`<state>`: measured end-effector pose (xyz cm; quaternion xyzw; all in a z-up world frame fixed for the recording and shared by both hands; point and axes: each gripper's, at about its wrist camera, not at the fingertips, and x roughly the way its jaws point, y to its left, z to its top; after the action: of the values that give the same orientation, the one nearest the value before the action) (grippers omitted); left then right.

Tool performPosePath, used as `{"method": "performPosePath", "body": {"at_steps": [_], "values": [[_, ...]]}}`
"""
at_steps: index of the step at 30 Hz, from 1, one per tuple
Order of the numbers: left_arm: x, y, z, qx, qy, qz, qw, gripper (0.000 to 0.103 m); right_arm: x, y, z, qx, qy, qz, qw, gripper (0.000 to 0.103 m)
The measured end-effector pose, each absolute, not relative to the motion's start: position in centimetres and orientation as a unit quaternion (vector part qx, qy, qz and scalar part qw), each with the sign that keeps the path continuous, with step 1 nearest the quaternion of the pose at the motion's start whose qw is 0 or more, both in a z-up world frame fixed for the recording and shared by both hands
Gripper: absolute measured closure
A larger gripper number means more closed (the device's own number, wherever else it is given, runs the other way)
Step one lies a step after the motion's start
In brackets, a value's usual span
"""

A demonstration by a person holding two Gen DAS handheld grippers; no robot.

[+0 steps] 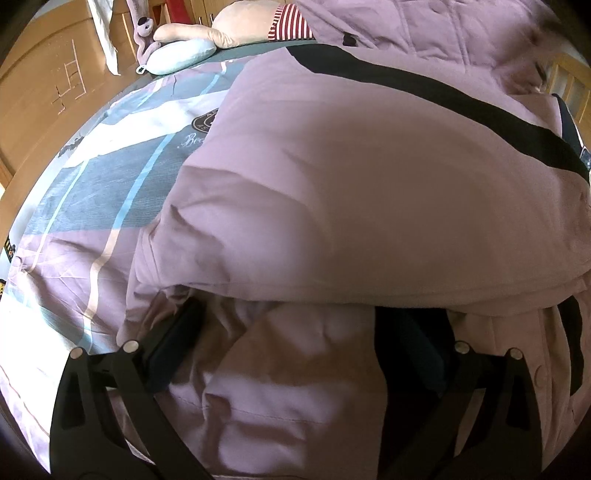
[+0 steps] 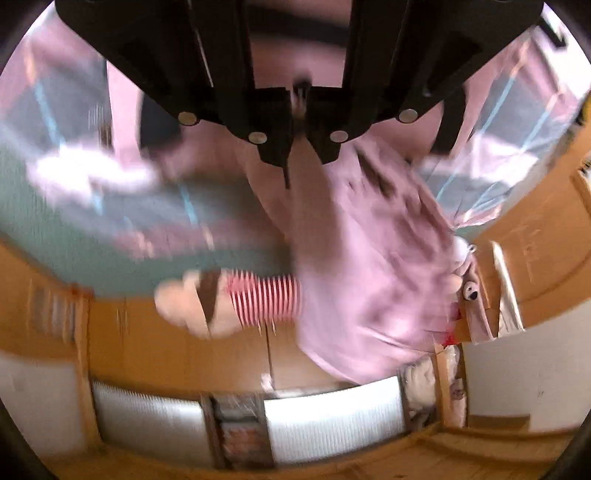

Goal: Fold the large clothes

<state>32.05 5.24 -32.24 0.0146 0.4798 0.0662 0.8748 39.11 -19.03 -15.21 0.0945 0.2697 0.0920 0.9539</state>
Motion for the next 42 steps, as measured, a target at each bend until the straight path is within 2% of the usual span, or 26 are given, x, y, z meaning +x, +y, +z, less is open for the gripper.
{"method": "performPosePath", "body": {"at_steps": [3, 5, 6, 7, 10, 15, 17, 19, 24, 25, 26, 27, 28, 29, 31, 34, 37, 42], "values": [[31.3, 5.4, -31.8, 0.007, 0.482, 0.065, 0.874, 0.002, 35.8, -21.4, -19.3, 0.093, 0.340, 0.062, 0.934, 0.096], [30.5, 5.7, -31.0, -0.001, 0.484, 0.064, 0.873, 0.002, 33.8, -22.7, -21.0, 0.088, 0.380, 0.037, 0.920, 0.078], [29.6, 5.8, -30.2, -0.008, 0.481, 0.062, 0.875, 0.002, 32.2, -23.6, -21.7, 0.086, 0.401, 0.019, 0.912, 0.044], [29.0, 5.9, -29.6, -0.014, 0.477, 0.059, 0.877, 0.002, 31.4, -24.0, -21.9, 0.084, 0.407, 0.008, 0.910, 0.020], [27.2, 6.8, -27.5, -0.042, 0.473, 0.063, 0.878, 0.002, 27.8, -24.5, -20.4, 0.097, 0.383, 0.002, 0.919, 0.016], [26.1, 8.3, -25.8, -0.098, 0.468, 0.053, 0.877, 0.002, 28.5, -18.9, -17.0, 0.141, 0.404, 0.104, 0.898, 0.015], [26.1, 8.9, -25.8, -0.115, 0.480, 0.050, 0.868, 0.002, 29.2, -15.5, -14.9, 0.107, 0.384, 0.104, 0.911, 0.007], [26.2, 9.0, -25.9, -0.134, 0.495, 0.028, 0.858, 0.002, 30.5, -10.7, -13.2, 0.028, 0.354, 0.084, 0.931, 0.006], [25.9, 8.3, -26.0, -0.090, 0.501, 0.028, 0.861, 0.002, 34.8, -2.3, -14.5, -0.133, 0.368, 0.077, 0.917, 0.006], [26.0, 8.3, -26.0, -0.076, 0.501, 0.040, 0.861, 0.002, 35.4, -1.8, -15.0, -0.144, 0.374, 0.075, 0.913, 0.010], [26.2, 8.6, -26.0, -0.070, 0.502, 0.047, 0.861, 0.002, 36.1, -1.7, -15.4, -0.144, 0.382, 0.075, 0.910, 0.020], [26.2, 9.0, -26.1, -0.068, 0.505, 0.054, 0.859, 0.002, 36.5, -2.2, -15.6, -0.134, 0.390, 0.076, 0.908, 0.061], [26.2, 9.4, -26.1, -0.073, 0.507, 0.057, 0.857, 0.002, 36.6, -2.9, -15.9, -0.119, 0.402, 0.073, 0.905, 0.085], [26.2, 9.9, -26.0, -0.083, 0.508, 0.056, 0.855, 0.002, 36.7, -3.8, -16.2, -0.102, 0.415, 0.072, 0.901, 0.090], [26.2, 10.9, -25.7, -0.110, 0.508, 0.050, 0.853, 0.002, 36.1, -5.4, -16.0, -0.087, 0.412, 0.055, 0.905, 0.094], [26.0, 11.8, -25.2, -0.128, 0.503, 0.052, 0.853, 0.002, 33.8, -7.3, -14.2, -0.116, 0.358, 0.018, 0.926, 0.095], [25.8, 11.9, -24.9, -0.126, 0.496, 0.057, 0.857, 0.002, 31.2, -9.7, -12.6, -0.092, 0.330, 0.007, 0.939, 0.095], [25.6, 12.2, -23.6, -0.148, 0.466, 0.050, 0.871, 0.002, 25.7, -10.4, -16.1, -0.113, 0.365, 0.083, 0.920, 0.095]]}}
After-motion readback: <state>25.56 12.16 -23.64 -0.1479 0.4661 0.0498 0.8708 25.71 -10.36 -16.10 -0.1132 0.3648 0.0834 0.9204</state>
